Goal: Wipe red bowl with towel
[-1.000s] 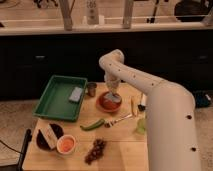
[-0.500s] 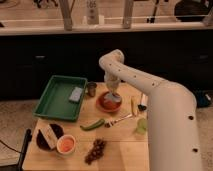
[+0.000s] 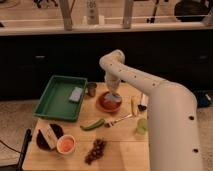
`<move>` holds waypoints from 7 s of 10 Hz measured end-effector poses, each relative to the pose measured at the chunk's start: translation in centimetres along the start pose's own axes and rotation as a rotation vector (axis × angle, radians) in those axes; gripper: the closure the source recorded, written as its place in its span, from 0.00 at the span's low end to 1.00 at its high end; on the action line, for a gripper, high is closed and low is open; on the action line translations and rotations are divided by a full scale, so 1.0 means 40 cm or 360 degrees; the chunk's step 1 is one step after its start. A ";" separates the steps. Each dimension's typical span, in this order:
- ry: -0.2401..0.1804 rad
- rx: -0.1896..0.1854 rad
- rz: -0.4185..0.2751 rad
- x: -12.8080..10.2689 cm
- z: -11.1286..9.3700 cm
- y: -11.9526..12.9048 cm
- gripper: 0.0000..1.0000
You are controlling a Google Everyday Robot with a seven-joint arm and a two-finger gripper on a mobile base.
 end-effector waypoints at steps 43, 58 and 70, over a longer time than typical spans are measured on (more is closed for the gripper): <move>0.0006 -0.0083 -0.0345 -0.082 0.022 0.053 1.00; 0.0019 -0.0101 -0.0443 -0.040 0.037 -0.089 1.00; 0.0000 -0.0107 -0.0408 0.035 0.026 0.026 1.00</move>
